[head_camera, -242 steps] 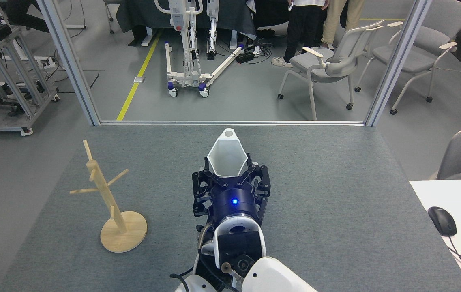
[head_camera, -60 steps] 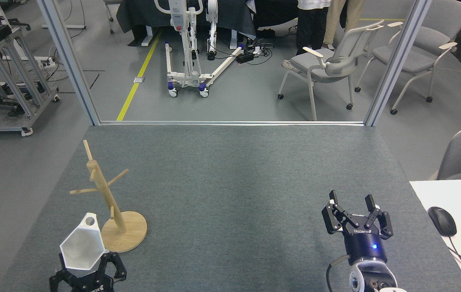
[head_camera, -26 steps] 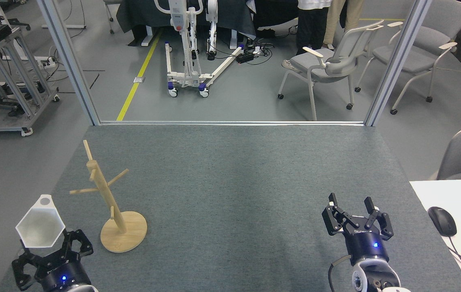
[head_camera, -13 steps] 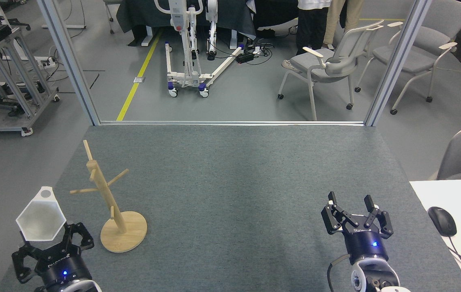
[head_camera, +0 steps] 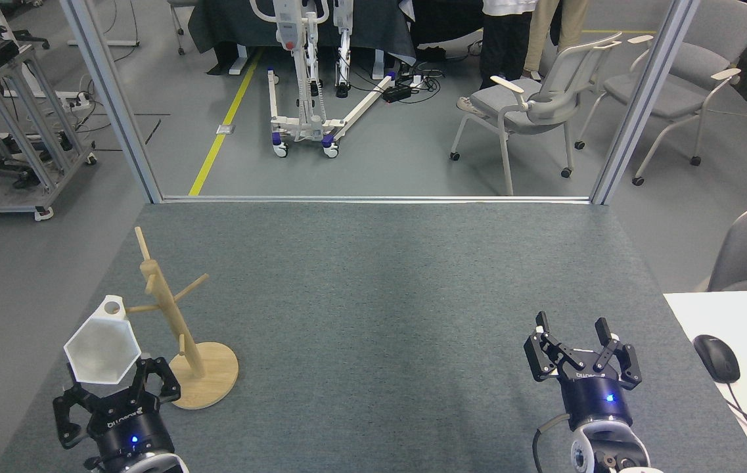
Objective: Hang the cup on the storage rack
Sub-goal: 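Raise the cup and hook it onto a peg of the wooden stand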
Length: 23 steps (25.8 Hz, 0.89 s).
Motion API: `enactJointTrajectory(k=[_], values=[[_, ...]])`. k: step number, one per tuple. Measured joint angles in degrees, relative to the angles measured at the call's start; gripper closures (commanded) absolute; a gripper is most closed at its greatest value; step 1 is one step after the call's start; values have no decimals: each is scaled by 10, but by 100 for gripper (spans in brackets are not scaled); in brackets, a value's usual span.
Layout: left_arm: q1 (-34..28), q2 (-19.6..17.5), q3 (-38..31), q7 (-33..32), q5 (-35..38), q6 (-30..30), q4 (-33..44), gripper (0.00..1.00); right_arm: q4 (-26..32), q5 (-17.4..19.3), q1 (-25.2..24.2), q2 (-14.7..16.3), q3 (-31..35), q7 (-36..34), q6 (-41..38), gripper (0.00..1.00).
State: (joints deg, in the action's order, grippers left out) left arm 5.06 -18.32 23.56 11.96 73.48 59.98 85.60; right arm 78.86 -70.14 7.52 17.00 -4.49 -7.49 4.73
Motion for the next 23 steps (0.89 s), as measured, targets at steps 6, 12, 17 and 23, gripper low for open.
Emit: enactJointTrajectory(k=[6,12,17,23], values=[[6,6,11,-1,8,0,-2,100,0,1,-3,1,-1,0,3,1],[13,15,13,-1,9,0,-8,0,0,1,-8,2,-1,-2,3,1],[19,26,13,-1,9,0,-12,0,0,1,-9,3,-1,-1,3,1],[20,31,13,-2,9,0,-15,0,0,2,-9,4,-2,0,4,1]])
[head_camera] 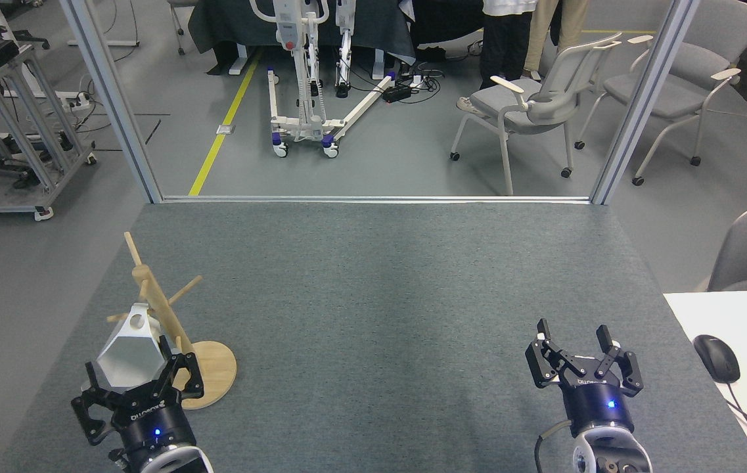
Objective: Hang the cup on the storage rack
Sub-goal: 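Raise the cup and hook it onto a peg of the wooden stand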
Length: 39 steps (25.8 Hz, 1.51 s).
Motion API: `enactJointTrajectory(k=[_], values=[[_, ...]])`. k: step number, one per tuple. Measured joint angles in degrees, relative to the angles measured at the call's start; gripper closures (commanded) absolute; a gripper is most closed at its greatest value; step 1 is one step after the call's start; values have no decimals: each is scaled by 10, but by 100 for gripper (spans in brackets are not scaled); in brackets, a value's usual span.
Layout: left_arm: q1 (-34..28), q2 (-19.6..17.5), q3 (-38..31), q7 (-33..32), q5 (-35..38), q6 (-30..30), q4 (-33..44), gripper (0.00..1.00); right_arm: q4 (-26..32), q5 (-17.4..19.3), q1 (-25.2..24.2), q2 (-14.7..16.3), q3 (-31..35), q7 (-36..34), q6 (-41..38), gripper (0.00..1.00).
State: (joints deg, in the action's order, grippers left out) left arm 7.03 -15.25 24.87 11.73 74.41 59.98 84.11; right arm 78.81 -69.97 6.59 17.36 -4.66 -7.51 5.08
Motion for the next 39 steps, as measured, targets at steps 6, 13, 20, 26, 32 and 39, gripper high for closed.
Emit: enactJointTrajectory(k=[6,13,20,26,32,39], values=[[0,4,0,0,0,0,-6,0,-1,0,0,0,0,0,0,1],[-2,6,0,-1,-1,0,6,0,-1,-1,-1,-1,0,1,0,1],[-6,7,0,-1,-2,-21,41,0,-1,-1,-2,-1,0,1,0,1],[-13,14,0,0,-2,-35,70,0,-1,-1,-2,-1,0,1,0,1],[-24,15,0,6,-2,-74,87,0,0,-1,-1,-1,1,3,0,1],[-32,16,0,11,2,-170,105,0,18,-3,-2,-4,15,1,3,1]])
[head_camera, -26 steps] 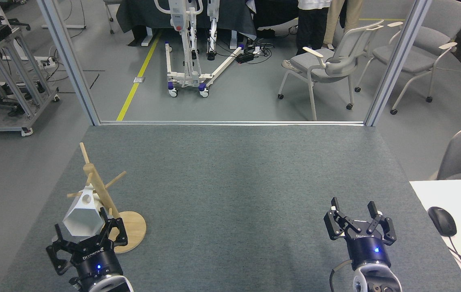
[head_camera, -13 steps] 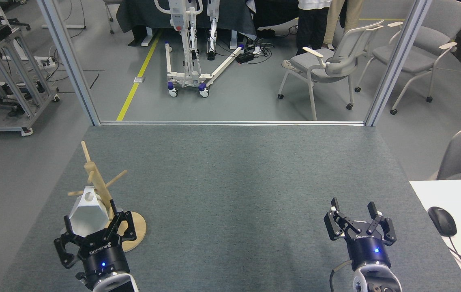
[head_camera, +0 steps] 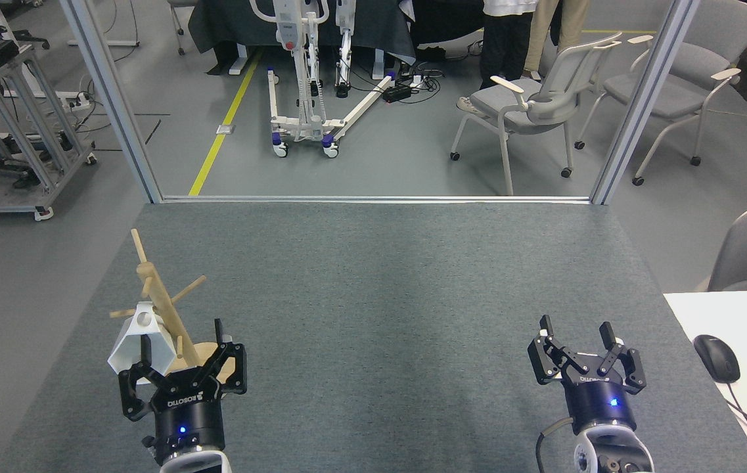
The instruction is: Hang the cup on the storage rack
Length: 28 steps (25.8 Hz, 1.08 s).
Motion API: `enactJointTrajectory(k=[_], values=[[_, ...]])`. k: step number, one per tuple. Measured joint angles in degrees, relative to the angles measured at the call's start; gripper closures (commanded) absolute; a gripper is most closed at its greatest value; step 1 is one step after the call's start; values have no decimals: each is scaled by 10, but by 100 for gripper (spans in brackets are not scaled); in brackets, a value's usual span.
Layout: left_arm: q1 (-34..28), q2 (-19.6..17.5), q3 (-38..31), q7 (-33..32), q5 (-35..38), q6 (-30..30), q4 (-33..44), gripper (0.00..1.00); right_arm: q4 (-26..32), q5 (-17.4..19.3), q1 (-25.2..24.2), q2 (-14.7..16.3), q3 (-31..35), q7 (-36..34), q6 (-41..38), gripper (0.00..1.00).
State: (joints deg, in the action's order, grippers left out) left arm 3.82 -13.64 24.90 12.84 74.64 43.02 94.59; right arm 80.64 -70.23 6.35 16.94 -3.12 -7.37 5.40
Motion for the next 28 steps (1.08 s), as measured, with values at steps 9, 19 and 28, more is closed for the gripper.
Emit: enactJointTrajectory(k=[9,19,28], values=[[-8,1,0,0,1,-231,9,0,64,-15,-54,-21,87,15,-20,1],[9,132,-1,-116,40,-410,-21,1,60,-7,-41,-5,99,17,-12,1],[59,210,-4,-153,87,-351,-72,0,37,3,-29,18,100,18,-12,1]])
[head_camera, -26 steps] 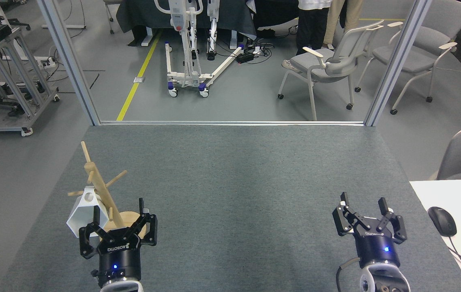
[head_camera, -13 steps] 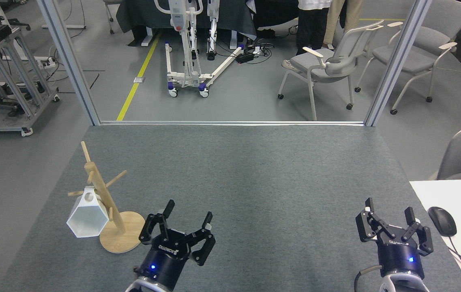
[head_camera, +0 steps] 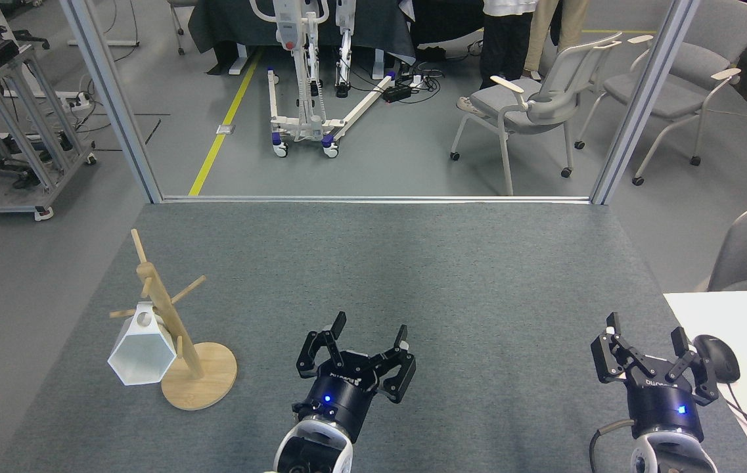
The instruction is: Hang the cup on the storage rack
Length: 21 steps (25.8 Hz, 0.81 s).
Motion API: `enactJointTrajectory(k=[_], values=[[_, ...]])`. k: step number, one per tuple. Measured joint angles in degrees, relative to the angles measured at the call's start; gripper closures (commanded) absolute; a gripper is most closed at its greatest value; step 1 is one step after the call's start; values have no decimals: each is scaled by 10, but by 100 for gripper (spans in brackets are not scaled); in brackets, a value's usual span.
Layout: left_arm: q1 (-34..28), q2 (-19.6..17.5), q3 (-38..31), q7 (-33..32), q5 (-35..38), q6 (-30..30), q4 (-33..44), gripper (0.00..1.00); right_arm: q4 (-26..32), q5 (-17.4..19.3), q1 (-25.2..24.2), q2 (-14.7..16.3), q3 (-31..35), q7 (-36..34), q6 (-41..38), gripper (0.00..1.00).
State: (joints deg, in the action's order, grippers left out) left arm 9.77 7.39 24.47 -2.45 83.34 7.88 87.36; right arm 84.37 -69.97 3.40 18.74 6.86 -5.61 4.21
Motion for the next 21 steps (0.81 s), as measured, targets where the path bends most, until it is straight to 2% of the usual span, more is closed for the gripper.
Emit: enactJointTrajectory(k=[8,15,21], values=[[55,-9,-8,5,-6,7,-35,0,-15,14,2,1,0,1,-2,1],[55,-25,-22,4,-15,9,-38,0,-31,12,3,2,-3,0,-1,1],[45,-33,-30,3,-18,13,-35,0,-38,-3,10,3,-19,-1,-1,1]])
